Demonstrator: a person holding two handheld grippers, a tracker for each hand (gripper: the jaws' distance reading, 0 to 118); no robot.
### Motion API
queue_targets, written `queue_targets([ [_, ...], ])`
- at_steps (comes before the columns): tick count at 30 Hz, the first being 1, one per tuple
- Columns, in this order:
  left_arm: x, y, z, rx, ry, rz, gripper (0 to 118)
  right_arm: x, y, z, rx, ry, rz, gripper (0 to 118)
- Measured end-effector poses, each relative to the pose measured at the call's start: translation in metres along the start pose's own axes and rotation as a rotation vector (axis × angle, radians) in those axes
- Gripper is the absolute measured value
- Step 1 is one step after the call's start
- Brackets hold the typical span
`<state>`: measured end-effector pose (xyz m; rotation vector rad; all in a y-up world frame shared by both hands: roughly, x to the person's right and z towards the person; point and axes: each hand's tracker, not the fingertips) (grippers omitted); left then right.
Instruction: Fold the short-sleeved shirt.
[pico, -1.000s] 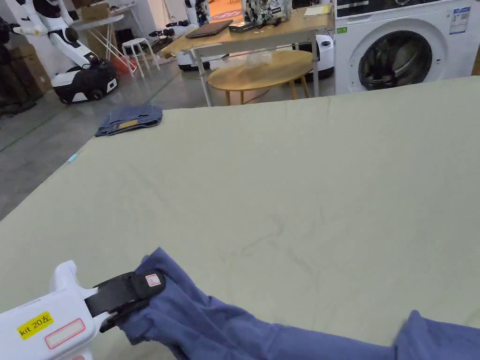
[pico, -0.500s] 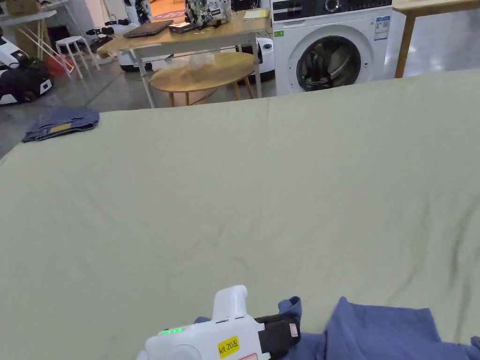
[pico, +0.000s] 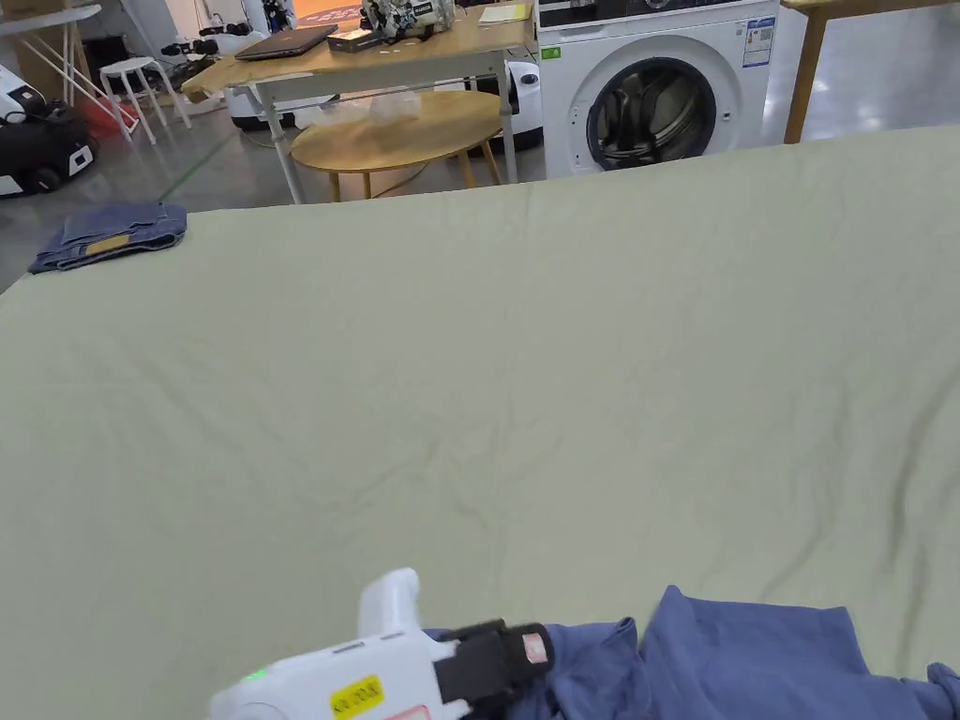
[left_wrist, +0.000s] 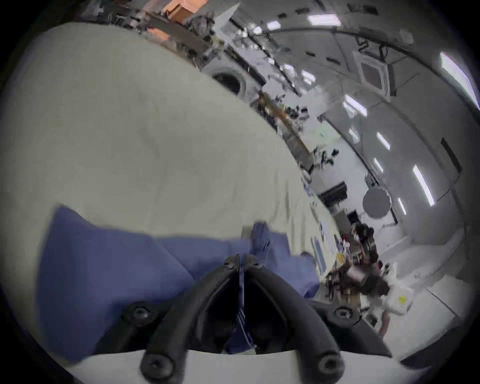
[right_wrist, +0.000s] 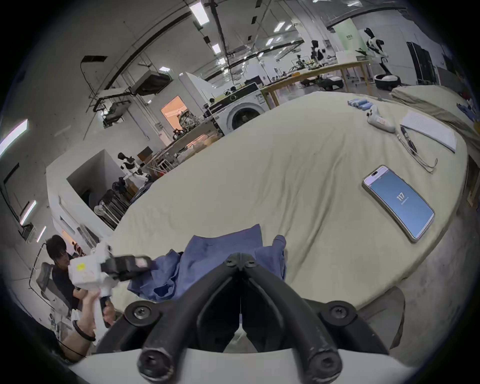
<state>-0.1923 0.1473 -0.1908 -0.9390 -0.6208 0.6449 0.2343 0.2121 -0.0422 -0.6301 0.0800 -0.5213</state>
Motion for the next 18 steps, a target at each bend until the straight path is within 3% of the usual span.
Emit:
queue_targets([
  [2,0.002,-0.013,-0.028,-0.097,-0.024,-0.046,0,-0.003,0.002,0.0,-0.002,0.008,0.001,0],
  [4,0.002,-0.023,-0.053,-0.158,0.082,-0.093,0,-0.007,0.002,-0.001,-0.002,0.012,0.009,0],
  [8,0.004,-0.016,-0.046,-0.108,0.033,-0.029,3,-0.01,0.002,-0.003,-0.015,0.008,0.03,0],
  [11,0.013,-0.007,-0.015,-0.049,0.118,-0.12,8,-0.011,0.002,-0.009,-0.038,0.013,0.034,0],
  [14,0.013,0.005,0.042,0.088,0.058,-0.121,44,-0.013,0.002,-0.013,-0.051,0.014,0.048,0],
  [16,0.004,0.013,0.079,0.177,0.09,-0.091,59,-0.014,0.002,-0.016,-0.061,0.023,0.05,0],
  [18,-0.017,0.022,0.106,0.192,0.182,-0.091,60,-0.012,0.001,-0.02,-0.07,0.03,0.046,0],
])
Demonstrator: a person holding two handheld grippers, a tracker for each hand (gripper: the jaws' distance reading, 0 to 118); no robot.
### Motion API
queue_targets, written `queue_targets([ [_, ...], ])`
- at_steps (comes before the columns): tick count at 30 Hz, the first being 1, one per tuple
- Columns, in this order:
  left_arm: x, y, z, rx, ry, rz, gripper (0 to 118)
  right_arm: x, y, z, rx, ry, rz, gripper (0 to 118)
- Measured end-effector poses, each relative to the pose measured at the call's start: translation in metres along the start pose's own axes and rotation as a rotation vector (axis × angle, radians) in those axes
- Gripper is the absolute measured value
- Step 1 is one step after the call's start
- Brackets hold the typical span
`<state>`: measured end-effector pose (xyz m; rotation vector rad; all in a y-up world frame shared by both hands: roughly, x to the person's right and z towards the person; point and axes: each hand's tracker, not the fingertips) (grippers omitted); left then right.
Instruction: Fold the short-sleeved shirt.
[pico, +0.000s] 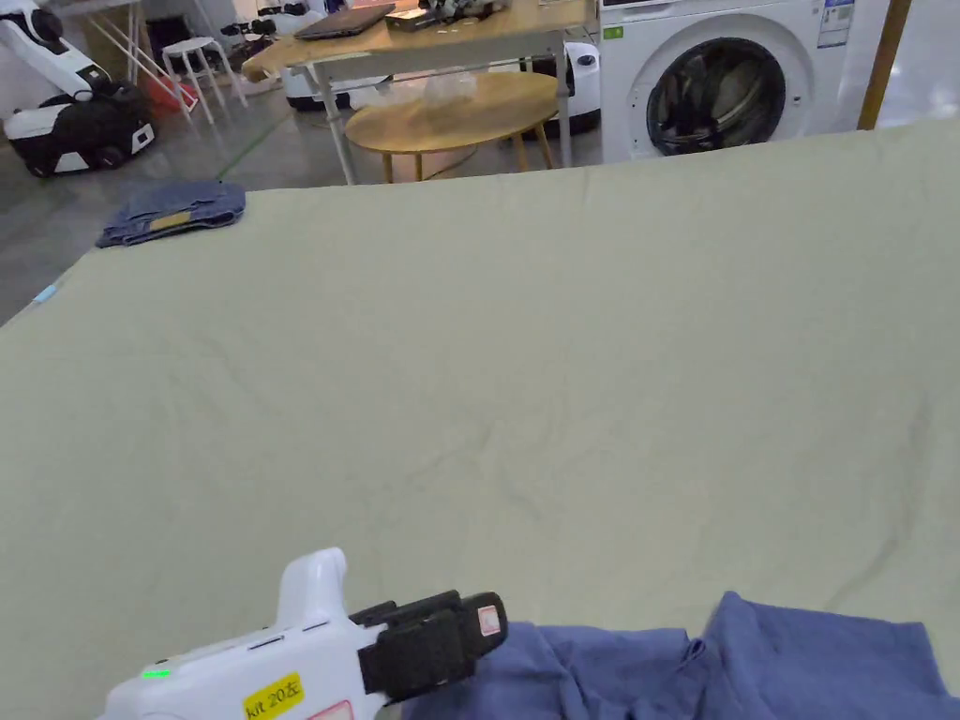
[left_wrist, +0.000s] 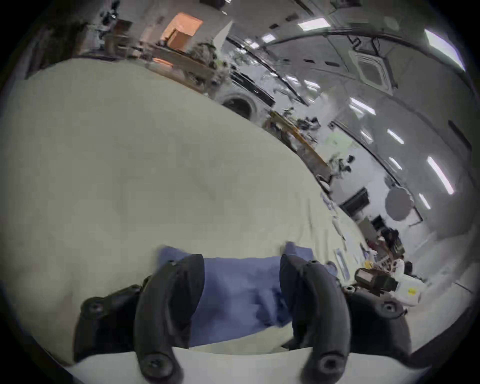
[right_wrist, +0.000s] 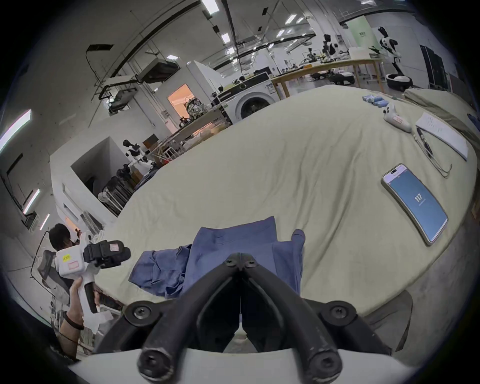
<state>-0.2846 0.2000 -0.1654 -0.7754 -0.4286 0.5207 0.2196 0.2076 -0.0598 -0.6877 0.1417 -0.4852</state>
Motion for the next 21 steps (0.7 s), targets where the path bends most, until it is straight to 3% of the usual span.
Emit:
queue_targets([
  [3,-0.038,0.004,0.009,-0.007,0.034,0.102,60,0.0,-0.002,-0.005,-0.017,0.006,-0.001,0],
  [10,-0.091,-0.03,-0.039,-0.12,-0.132,0.405,60,-0.007,-0.004,-0.001,-0.024,0.002,0.026,0],
  [13,-0.091,-0.05,-0.057,-0.112,-0.299,0.555,39,-0.006,-0.003,0.0,-0.023,-0.007,0.028,0],
  [14,-0.091,-0.053,-0.06,-0.103,-0.29,0.574,24,-0.006,-0.003,0.001,-0.021,-0.01,0.025,0],
  [15,-0.091,-0.056,-0.061,-0.092,-0.273,0.573,17,-0.003,-0.003,0.001,-0.018,-0.013,0.022,0],
  [21,-0.082,-0.046,-0.031,-0.022,-0.315,0.62,14,-0.001,0.001,0.004,-0.018,-0.022,0.012,0],
])
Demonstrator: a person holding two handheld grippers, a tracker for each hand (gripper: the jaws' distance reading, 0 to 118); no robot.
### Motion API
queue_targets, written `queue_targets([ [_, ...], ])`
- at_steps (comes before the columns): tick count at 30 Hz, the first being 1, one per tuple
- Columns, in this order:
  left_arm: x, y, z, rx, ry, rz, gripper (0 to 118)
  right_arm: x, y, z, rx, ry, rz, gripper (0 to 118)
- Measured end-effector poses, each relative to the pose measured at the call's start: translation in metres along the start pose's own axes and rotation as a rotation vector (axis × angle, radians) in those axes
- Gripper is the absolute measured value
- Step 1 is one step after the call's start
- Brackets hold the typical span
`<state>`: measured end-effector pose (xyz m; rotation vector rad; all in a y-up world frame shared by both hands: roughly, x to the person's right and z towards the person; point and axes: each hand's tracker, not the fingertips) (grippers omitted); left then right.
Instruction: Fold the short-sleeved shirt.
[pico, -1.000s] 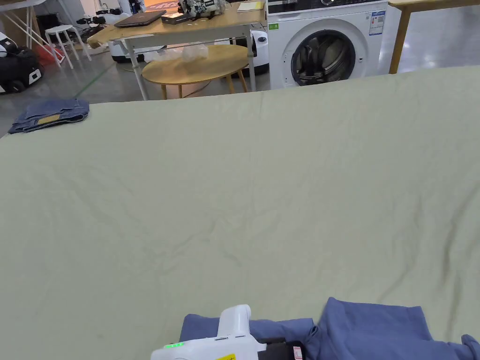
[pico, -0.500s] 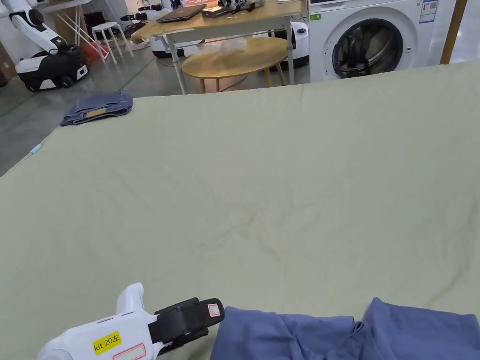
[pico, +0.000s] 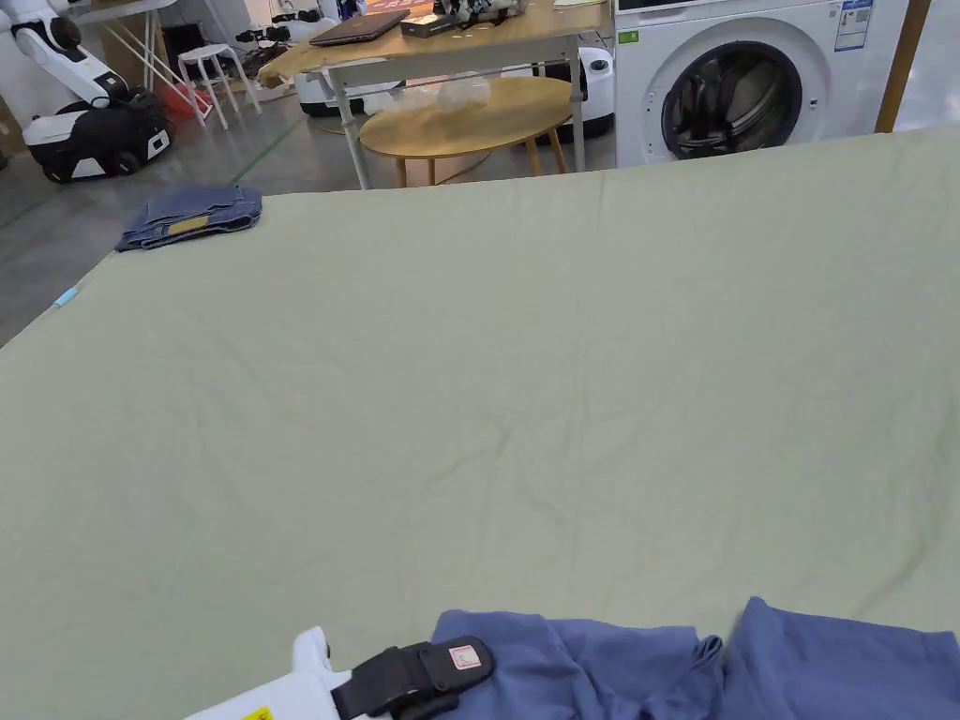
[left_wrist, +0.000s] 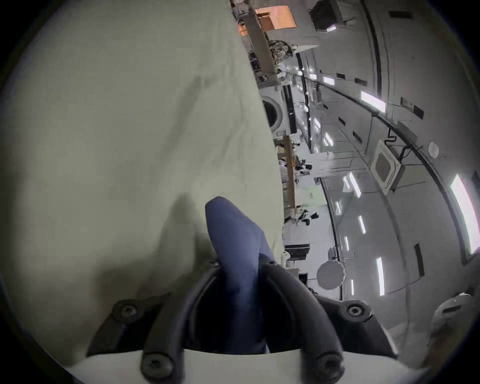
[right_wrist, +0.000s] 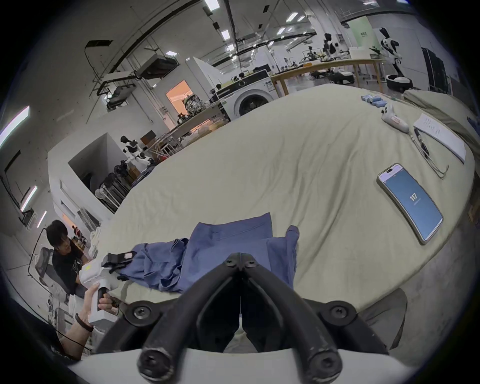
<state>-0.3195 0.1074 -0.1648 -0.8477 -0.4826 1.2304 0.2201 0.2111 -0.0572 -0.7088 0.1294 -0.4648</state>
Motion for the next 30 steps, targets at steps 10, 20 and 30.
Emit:
queue_targets([
  [10,0.121,0.028,0.099,0.21,0.332,-0.494,14,-0.001,0.005,-0.004,0.015,0.001,-0.003,0],
  [20,0.176,-0.043,-0.035,-0.174,0.306,-0.78,14,-0.01,0.001,-0.001,0.061,0.006,-0.033,0],
  [30,0.169,-0.088,-0.101,-0.252,0.181,-0.773,49,0.0,-0.003,0.006,0.054,-0.038,-0.047,0],
])
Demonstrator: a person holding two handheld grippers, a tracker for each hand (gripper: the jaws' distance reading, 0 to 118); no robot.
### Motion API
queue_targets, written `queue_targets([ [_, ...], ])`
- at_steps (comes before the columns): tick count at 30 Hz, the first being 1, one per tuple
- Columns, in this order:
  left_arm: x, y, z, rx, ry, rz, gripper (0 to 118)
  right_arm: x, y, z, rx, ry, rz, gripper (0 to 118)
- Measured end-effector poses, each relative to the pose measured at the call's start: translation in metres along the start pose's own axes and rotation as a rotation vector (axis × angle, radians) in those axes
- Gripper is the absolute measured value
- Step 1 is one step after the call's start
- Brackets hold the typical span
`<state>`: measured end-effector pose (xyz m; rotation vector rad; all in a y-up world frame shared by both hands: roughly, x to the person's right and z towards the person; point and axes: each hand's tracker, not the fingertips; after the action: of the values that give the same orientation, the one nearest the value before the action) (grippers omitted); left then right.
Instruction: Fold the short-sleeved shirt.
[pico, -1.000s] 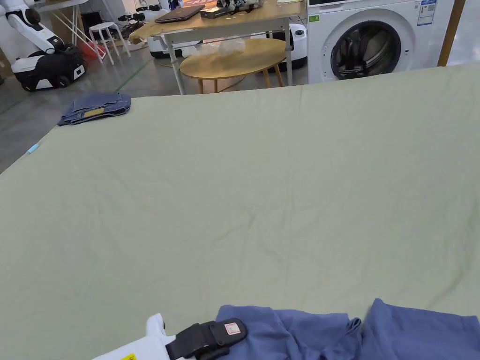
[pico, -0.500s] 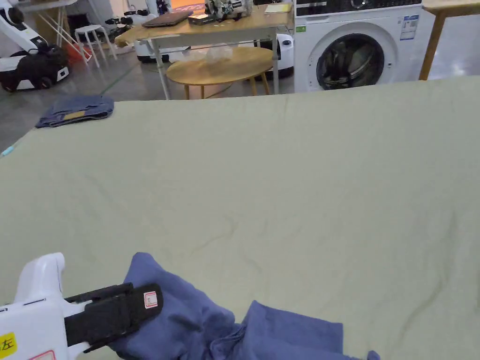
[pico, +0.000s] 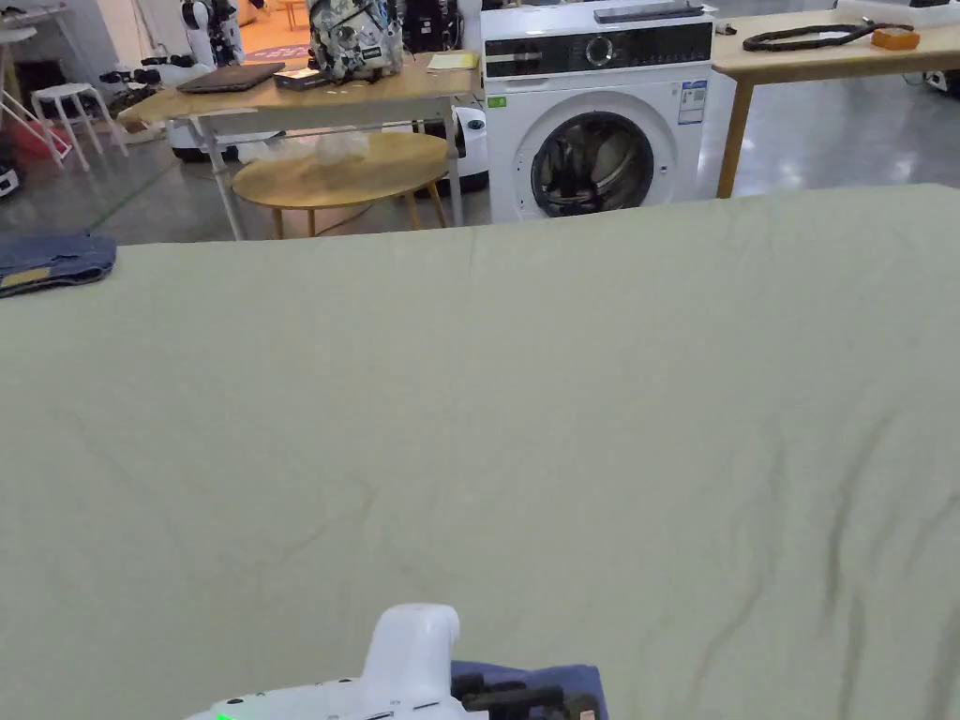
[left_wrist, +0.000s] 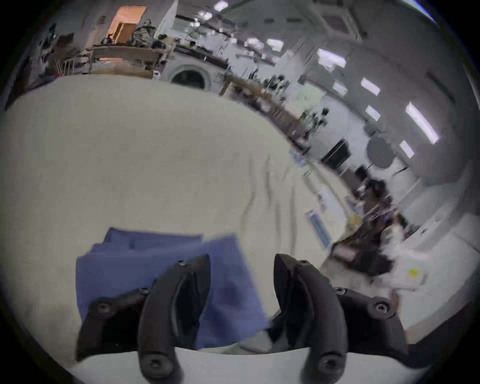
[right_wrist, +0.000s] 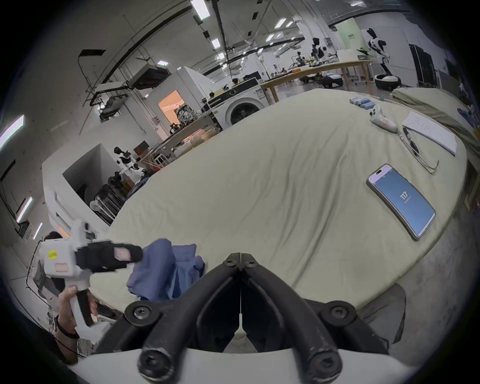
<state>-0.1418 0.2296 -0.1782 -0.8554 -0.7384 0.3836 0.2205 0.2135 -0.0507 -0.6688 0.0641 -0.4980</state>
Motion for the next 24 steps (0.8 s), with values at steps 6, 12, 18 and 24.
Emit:
queue_targets([
  [6,-0.024,-0.005,0.029,0.142,-0.102,0.134,20,0.004,-0.002,0.0,-0.001,0.001,-0.019,0],
  [12,-0.035,-0.046,-0.044,-0.112,-0.053,0.125,0,-0.008,-0.007,0.0,-0.023,0.021,-0.005,0],
  [18,-0.025,-0.055,-0.065,-0.148,0.016,0.091,0,-0.034,-0.017,-0.012,-0.085,0.095,0.053,0],
  [24,-0.026,-0.041,-0.007,0.066,-0.037,0.019,54,-0.057,-0.028,-0.06,-0.171,0.216,0.139,0],
])
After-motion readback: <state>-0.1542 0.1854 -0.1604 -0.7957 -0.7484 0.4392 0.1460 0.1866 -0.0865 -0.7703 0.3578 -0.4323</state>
